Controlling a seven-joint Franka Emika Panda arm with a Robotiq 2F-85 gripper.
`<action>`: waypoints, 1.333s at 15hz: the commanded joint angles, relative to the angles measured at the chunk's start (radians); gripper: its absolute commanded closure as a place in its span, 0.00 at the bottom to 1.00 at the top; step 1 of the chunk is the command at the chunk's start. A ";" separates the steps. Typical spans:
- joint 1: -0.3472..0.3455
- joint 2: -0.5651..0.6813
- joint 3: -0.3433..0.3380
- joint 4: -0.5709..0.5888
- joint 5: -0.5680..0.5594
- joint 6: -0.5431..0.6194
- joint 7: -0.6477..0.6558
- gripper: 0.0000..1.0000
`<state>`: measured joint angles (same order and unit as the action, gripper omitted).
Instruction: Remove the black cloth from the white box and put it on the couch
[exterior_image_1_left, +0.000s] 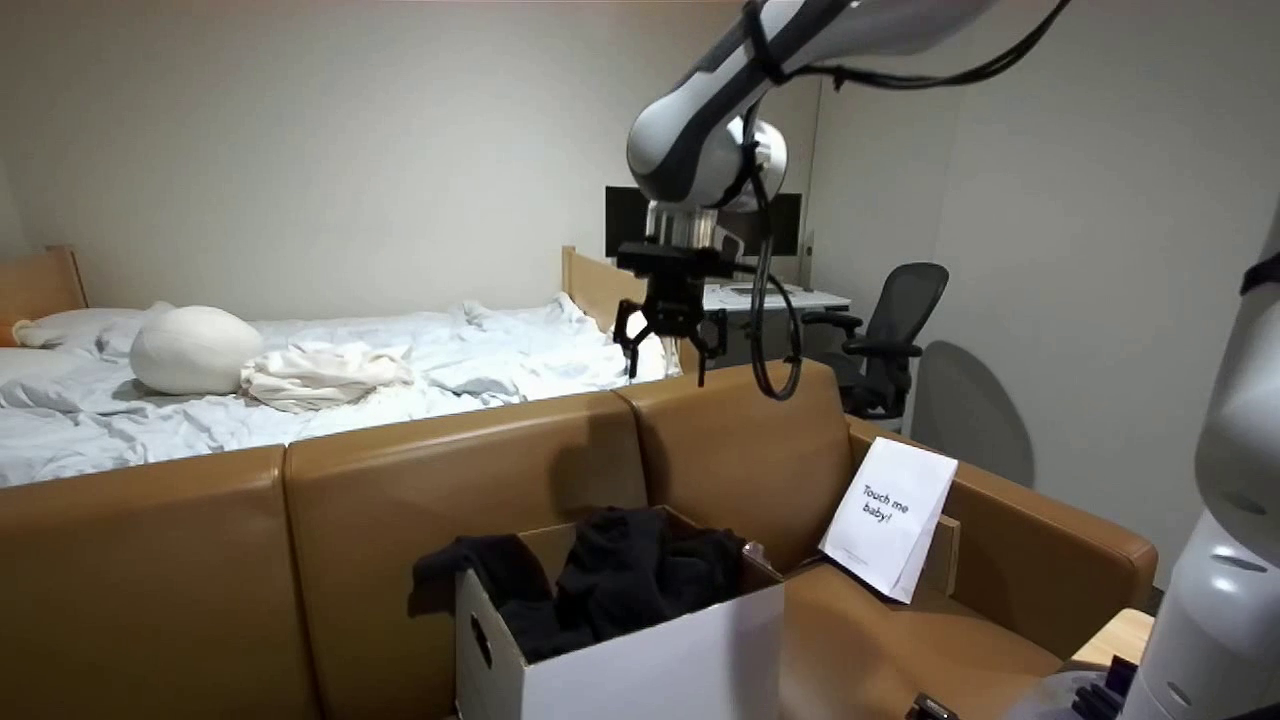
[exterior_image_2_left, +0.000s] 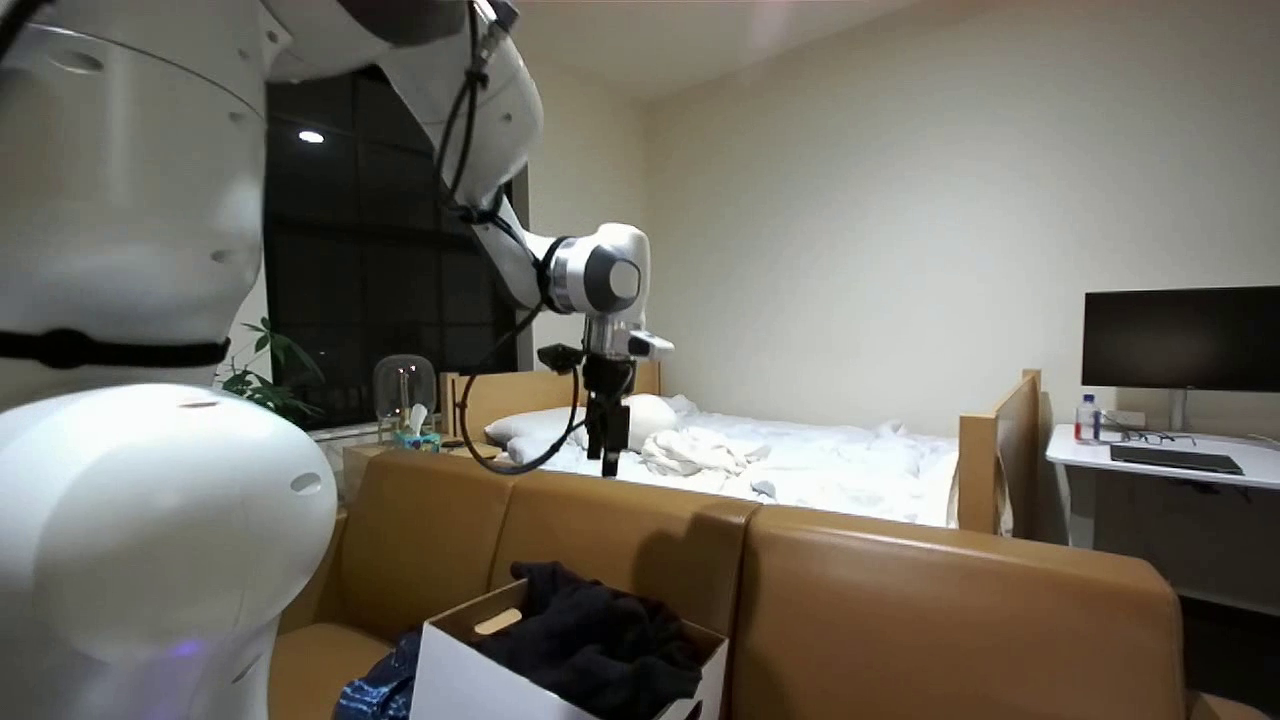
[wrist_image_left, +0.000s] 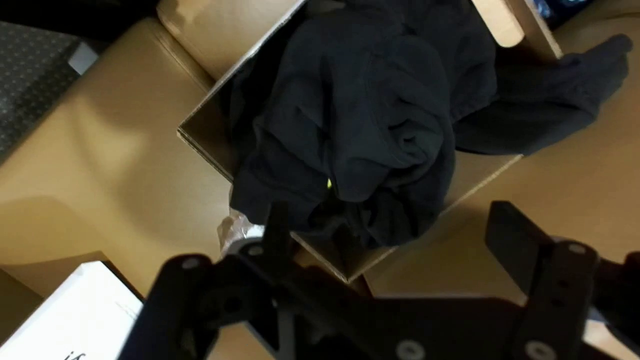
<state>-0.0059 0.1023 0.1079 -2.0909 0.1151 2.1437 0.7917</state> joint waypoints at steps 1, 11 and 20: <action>0.042 0.267 -0.035 0.168 -0.014 -0.100 -0.032 0.00; 0.131 0.935 -0.053 0.711 0.062 -0.137 -0.150 0.00; 0.142 1.247 -0.084 1.231 0.036 -0.370 -0.120 0.59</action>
<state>0.1447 1.2581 0.0189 -1.0446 0.1525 1.8774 0.6695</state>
